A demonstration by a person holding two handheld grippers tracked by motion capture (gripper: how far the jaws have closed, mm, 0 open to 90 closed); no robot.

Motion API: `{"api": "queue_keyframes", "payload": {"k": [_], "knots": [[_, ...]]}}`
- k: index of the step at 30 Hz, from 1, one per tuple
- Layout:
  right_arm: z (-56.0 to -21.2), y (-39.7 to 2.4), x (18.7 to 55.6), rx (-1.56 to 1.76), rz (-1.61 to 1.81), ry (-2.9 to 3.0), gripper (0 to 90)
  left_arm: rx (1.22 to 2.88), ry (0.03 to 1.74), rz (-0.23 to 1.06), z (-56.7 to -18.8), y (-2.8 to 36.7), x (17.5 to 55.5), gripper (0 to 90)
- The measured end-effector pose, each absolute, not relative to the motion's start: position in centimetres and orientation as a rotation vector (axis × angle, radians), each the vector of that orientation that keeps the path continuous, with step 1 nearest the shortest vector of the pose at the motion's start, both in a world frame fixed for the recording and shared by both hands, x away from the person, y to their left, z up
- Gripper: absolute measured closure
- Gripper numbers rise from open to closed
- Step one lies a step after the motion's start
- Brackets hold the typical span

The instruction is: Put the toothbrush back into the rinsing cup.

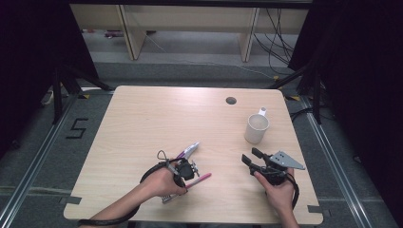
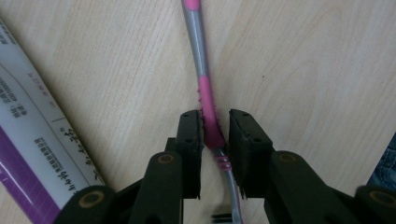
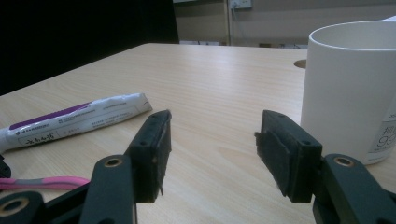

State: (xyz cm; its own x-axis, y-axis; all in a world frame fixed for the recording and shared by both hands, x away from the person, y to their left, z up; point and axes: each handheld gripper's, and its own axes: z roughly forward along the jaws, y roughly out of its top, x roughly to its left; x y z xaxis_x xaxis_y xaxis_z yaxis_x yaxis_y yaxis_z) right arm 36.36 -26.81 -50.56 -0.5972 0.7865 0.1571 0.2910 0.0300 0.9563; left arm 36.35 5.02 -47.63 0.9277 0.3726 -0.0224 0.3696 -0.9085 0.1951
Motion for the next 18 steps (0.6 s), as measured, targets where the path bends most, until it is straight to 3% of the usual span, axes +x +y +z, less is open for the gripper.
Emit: {"api": "queue_keyframes", "payload": {"k": [18], "knots": [[-50.53,-26.91,36.41,1.07,1.558,1.916,44.5,2.979,0.436,0.047,-47.69,4.59,36.25,79.0]]}}
